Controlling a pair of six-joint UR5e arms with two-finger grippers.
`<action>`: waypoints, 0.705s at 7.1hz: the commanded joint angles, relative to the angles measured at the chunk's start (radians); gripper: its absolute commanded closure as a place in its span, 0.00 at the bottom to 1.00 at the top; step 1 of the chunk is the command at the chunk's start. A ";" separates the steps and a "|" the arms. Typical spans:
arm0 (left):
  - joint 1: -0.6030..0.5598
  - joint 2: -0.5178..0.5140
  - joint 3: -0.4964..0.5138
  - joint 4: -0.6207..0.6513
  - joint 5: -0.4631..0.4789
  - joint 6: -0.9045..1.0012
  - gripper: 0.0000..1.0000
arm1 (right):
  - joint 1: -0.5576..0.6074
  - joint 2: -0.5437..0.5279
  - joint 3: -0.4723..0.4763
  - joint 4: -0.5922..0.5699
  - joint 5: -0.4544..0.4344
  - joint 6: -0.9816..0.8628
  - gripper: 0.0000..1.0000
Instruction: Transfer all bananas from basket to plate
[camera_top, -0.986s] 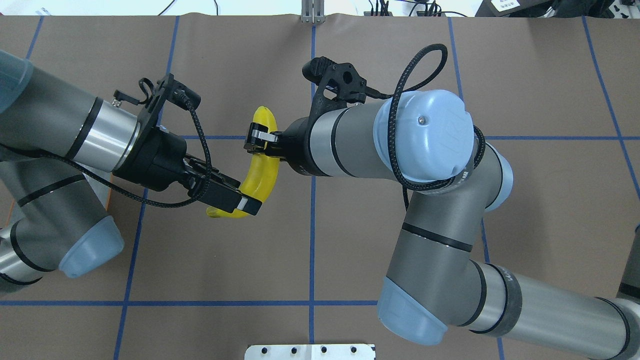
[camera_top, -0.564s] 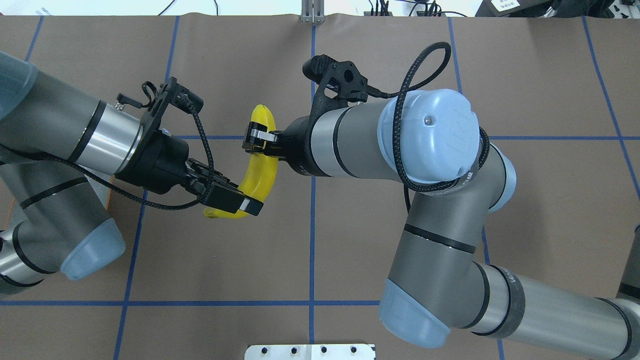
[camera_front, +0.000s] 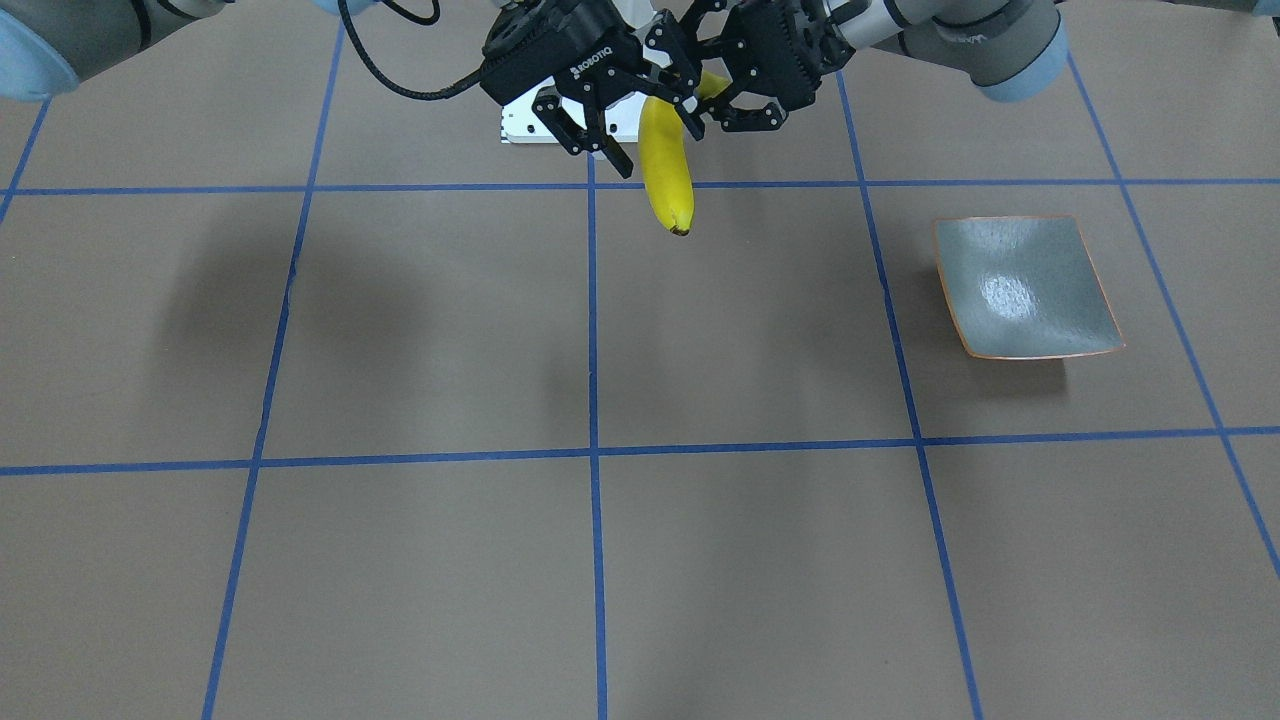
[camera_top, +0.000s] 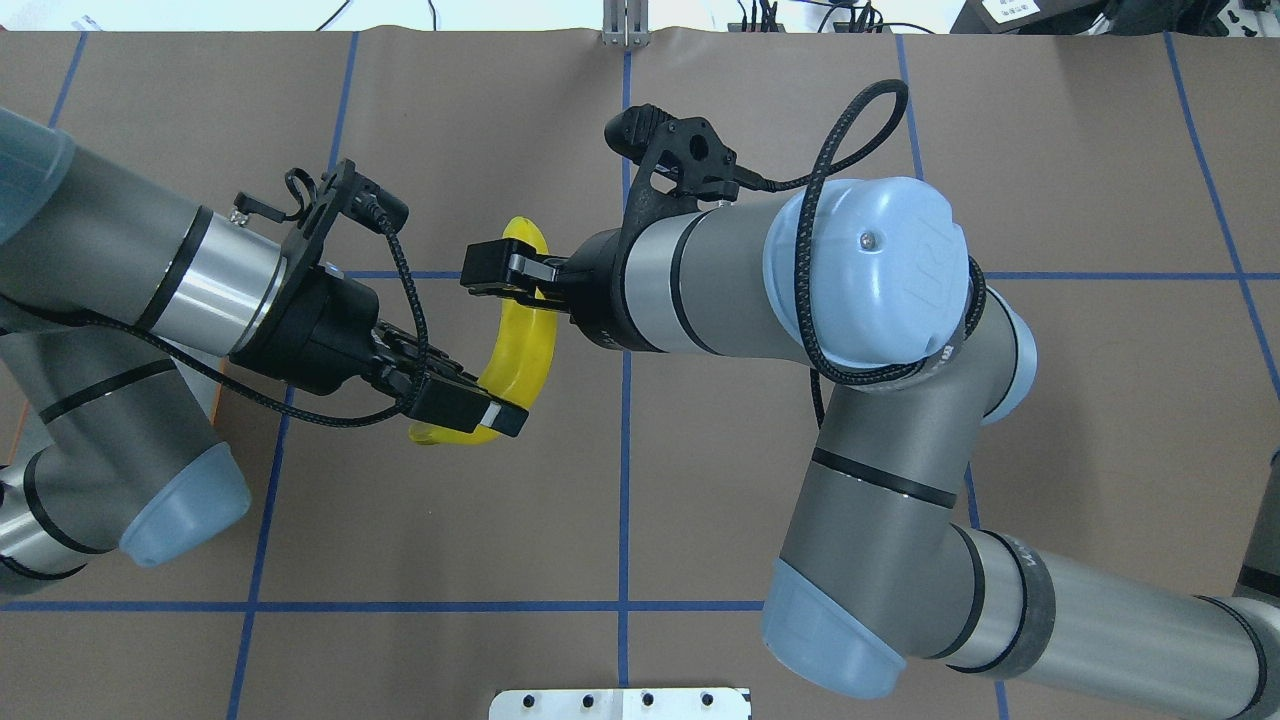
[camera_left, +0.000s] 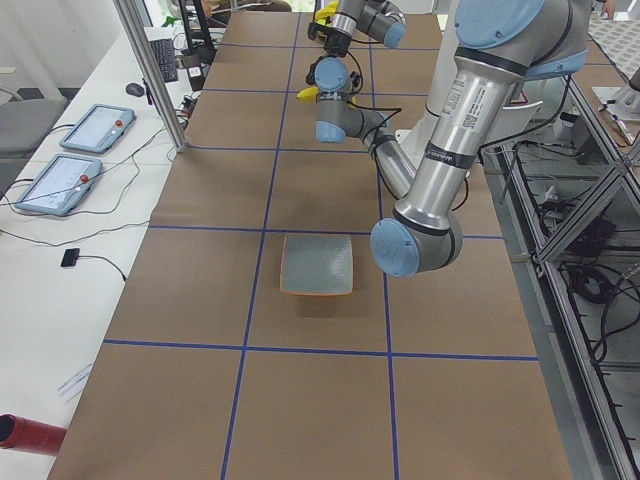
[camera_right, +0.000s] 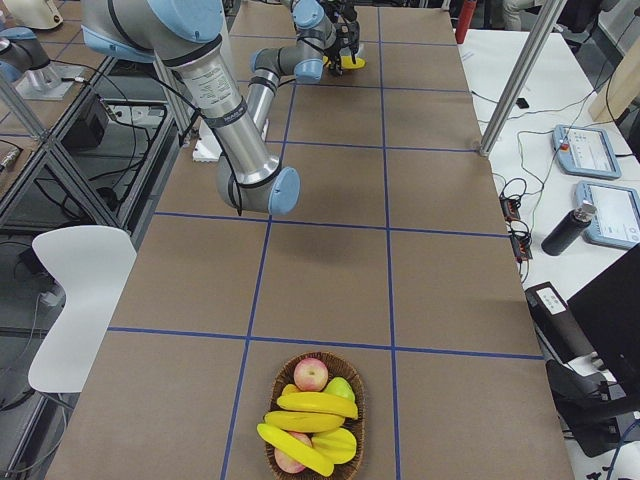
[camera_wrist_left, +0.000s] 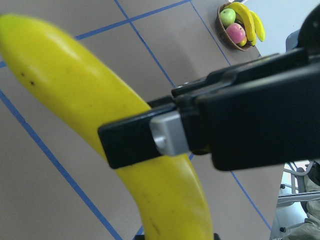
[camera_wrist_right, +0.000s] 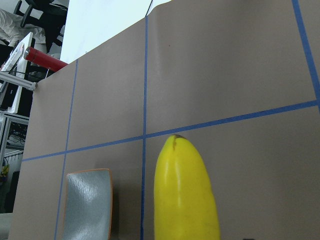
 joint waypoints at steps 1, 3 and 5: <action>-0.003 0.052 -0.004 0.004 0.003 0.000 1.00 | 0.049 -0.030 0.005 0.007 0.011 -0.008 0.00; -0.047 0.165 -0.025 0.003 0.006 0.018 1.00 | 0.118 -0.136 -0.001 -0.004 0.043 -0.113 0.00; -0.138 0.332 -0.027 0.003 0.006 0.233 1.00 | 0.248 -0.233 -0.004 -0.017 0.187 -0.205 0.00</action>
